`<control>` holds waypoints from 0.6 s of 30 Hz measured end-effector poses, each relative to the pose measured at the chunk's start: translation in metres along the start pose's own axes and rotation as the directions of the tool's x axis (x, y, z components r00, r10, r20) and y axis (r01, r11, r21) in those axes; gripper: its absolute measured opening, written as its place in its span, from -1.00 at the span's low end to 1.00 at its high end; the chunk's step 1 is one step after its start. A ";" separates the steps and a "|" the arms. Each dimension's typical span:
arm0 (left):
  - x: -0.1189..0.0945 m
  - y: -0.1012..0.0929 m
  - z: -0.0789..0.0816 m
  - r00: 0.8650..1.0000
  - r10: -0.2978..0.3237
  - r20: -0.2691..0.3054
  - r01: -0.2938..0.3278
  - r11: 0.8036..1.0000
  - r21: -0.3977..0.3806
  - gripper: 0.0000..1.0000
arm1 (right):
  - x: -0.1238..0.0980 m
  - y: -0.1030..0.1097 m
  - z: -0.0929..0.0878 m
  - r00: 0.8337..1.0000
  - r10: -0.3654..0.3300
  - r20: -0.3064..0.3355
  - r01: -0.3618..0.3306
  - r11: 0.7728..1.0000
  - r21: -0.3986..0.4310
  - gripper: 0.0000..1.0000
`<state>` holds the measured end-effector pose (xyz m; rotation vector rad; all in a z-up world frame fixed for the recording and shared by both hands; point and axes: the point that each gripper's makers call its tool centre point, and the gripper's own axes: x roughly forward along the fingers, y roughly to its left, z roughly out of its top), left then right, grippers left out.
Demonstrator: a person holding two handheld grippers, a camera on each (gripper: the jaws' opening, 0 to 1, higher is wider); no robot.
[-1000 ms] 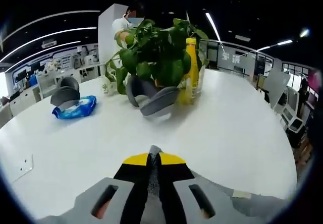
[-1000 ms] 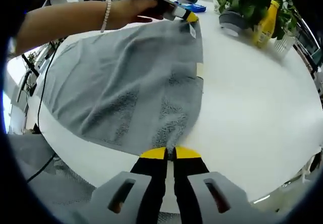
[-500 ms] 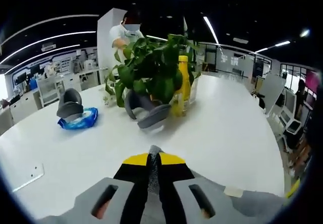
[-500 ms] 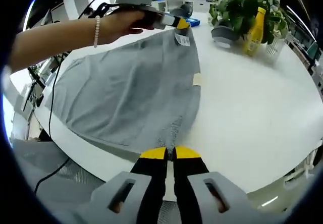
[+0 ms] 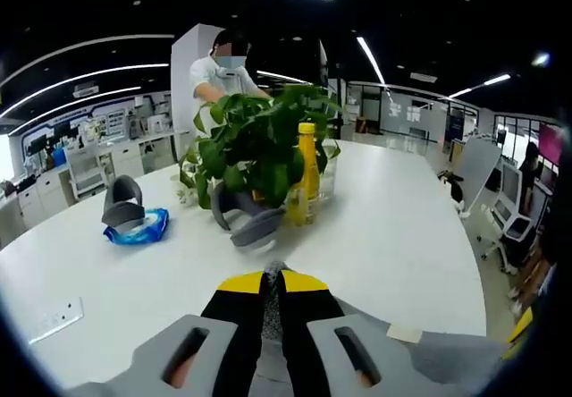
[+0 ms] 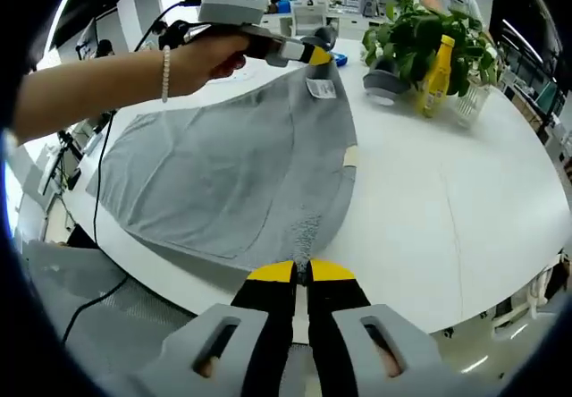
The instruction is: Fold the towel on the table until its edges align and the towel forms a compact rectangular stack.
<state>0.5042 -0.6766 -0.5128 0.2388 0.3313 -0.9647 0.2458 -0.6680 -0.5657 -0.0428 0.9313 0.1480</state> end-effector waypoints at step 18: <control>-0.029 -0.007 0.021 1.000 -0.007 0.025 0.006 1.000 0.016 -0.88 | -0.023 -0.002 0.012 0.999 -0.009 0.048 0.007 1.000 0.024 -0.98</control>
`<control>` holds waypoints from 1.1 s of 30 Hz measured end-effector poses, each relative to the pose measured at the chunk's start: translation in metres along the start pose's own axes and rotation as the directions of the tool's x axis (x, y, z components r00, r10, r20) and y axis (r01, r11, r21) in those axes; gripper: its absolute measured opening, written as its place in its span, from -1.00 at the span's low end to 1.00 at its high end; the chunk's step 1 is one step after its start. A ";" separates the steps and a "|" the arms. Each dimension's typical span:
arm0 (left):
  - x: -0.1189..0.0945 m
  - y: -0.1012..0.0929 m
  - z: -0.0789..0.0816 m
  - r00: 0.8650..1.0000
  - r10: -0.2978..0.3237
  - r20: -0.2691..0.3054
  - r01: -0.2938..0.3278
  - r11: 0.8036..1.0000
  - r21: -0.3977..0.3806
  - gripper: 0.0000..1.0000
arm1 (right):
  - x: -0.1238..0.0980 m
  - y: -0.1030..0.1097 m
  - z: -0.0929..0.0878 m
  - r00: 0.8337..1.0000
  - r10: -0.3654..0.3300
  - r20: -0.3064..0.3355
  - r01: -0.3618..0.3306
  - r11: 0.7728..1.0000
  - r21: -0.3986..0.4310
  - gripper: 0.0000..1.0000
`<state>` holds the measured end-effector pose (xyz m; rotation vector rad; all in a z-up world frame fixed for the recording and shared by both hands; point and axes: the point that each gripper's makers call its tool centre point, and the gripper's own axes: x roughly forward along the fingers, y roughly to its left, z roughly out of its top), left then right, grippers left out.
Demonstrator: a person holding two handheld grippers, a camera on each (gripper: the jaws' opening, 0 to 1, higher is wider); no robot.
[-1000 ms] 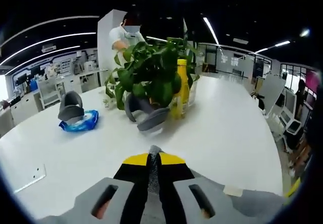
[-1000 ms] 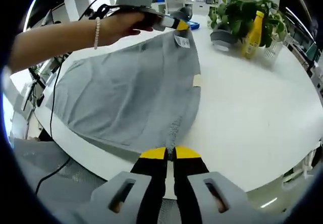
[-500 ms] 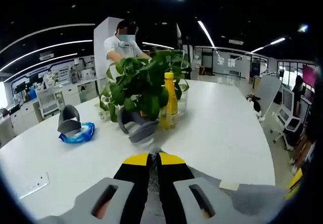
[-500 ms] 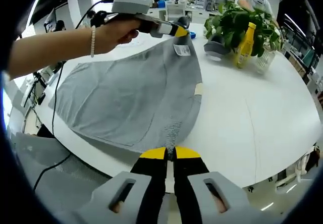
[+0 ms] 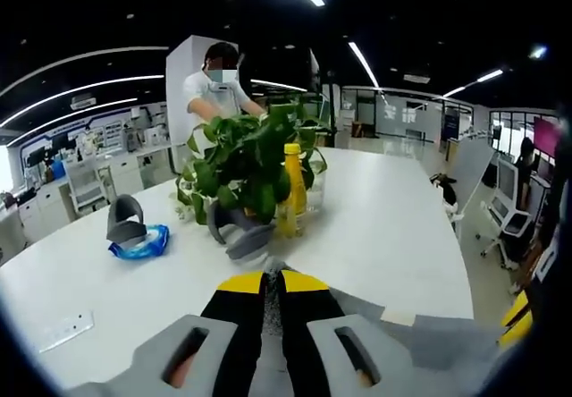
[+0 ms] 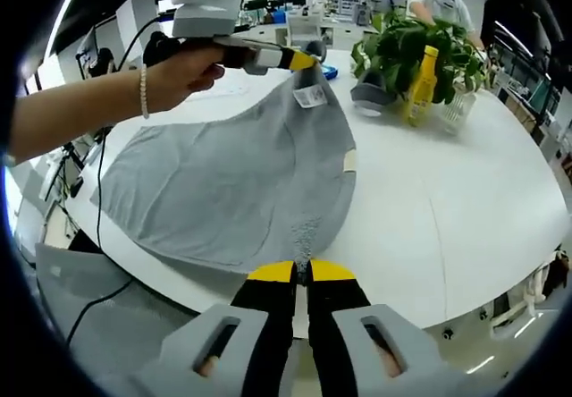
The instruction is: Fold the towel on the table until its edges align and the towel forms a compact rectangular stack.
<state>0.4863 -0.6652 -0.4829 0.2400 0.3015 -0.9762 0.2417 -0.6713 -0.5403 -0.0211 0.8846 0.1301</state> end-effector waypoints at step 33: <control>-0.091 0.058 0.022 0.994 0.001 0.111 0.001 1.000 -0.018 -0.89 | -0.035 0.112 0.058 0.993 -0.011 0.115 0.020 0.997 -0.074 -0.97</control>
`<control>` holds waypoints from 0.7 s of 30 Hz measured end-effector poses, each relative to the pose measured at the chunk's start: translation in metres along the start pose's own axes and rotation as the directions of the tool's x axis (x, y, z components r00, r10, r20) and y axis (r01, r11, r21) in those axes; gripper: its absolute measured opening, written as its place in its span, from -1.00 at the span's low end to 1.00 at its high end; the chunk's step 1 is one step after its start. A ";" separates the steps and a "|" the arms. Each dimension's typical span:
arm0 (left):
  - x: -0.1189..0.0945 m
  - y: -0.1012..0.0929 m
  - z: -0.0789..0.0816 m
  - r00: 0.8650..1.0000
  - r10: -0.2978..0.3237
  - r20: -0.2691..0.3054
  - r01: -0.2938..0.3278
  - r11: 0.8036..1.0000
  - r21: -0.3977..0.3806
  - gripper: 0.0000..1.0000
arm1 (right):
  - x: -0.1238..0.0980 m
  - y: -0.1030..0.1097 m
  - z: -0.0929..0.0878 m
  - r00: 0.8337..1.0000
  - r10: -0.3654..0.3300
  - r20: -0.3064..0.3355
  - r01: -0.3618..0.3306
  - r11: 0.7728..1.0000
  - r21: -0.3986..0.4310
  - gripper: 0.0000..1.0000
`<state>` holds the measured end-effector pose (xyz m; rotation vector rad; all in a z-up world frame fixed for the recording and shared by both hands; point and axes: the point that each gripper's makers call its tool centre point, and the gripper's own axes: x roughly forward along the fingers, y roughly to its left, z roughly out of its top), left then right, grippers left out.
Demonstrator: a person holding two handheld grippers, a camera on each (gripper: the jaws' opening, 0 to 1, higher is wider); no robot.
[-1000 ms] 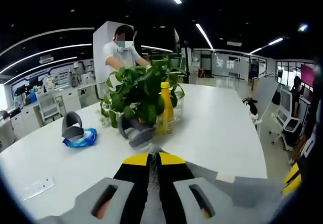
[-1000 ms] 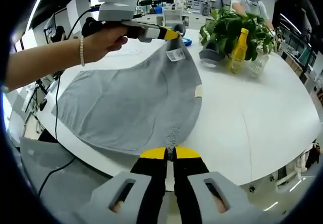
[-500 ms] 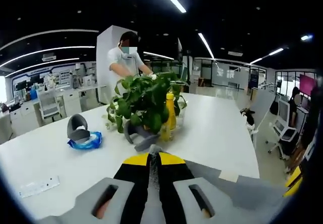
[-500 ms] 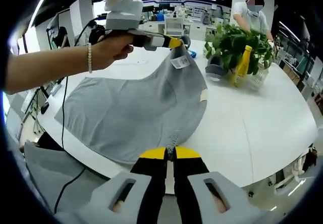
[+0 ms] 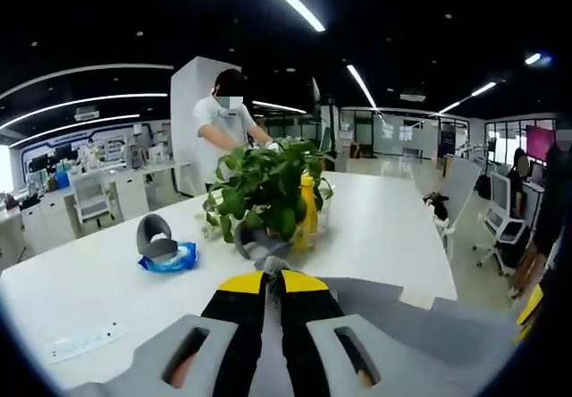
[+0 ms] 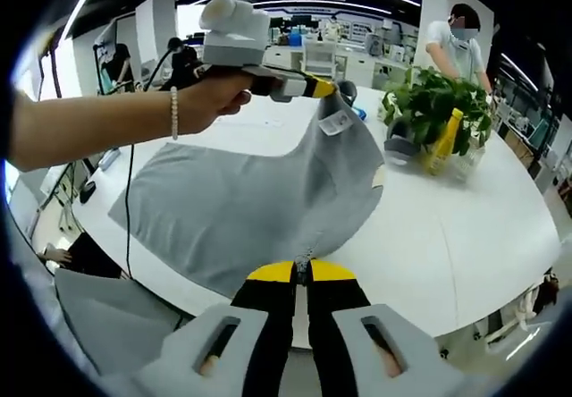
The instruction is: Fold the towel on the table until its edges align and the towel forms a compact rectangular stack.
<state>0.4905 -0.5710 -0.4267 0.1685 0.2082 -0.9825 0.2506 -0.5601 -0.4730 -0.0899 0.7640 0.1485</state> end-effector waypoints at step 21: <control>-0.065 0.052 -0.009 0.999 0.024 0.035 -0.024 1.000 -0.003 -0.89 | 0.001 0.086 0.009 1.000 0.017 -0.005 -0.017 0.998 -0.068 -0.97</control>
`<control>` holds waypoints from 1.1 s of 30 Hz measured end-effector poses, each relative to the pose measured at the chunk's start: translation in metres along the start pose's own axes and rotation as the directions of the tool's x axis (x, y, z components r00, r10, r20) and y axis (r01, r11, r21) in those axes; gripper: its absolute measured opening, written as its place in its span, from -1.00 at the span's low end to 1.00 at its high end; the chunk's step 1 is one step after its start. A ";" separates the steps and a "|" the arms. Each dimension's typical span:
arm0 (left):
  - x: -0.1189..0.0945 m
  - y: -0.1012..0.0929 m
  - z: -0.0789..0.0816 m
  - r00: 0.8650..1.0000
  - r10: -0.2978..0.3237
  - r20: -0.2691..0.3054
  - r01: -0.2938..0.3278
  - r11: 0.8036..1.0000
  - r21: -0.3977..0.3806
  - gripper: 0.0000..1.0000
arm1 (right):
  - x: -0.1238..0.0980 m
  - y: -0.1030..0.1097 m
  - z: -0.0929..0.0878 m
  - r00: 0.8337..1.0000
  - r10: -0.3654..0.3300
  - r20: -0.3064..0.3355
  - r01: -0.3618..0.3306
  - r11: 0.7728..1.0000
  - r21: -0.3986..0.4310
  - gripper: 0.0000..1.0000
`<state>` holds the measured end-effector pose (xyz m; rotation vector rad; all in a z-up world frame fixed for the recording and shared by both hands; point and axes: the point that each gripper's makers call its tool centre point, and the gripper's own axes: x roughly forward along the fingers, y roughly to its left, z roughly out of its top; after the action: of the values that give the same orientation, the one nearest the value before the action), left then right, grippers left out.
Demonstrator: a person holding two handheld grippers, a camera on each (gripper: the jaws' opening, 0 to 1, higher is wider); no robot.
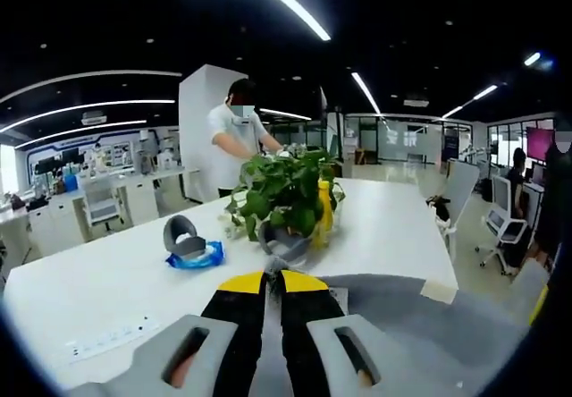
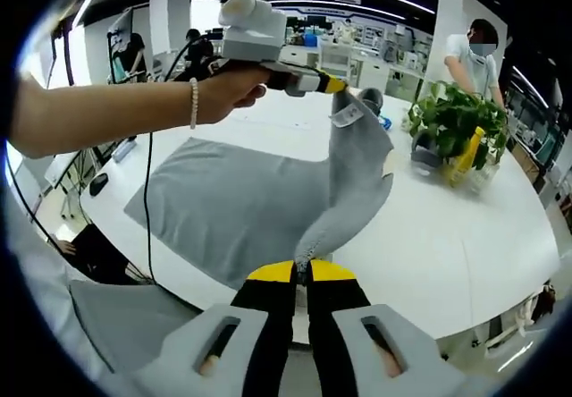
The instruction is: Fold the towel on the table until its edges align and the towel forms a compact rectangular stack.
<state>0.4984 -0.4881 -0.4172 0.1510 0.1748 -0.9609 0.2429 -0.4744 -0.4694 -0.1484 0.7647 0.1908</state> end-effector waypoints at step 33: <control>-0.076 0.083 -0.023 0.997 0.077 0.029 -0.077 0.997 -0.030 -0.88 | 0.021 0.120 0.030 0.990 0.138 0.011 -0.136 0.981 -0.138 -0.97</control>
<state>0.5225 -0.3754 -0.4192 0.1162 0.1542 -0.8830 0.2506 -0.3492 -0.4705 -0.2241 0.7419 0.3759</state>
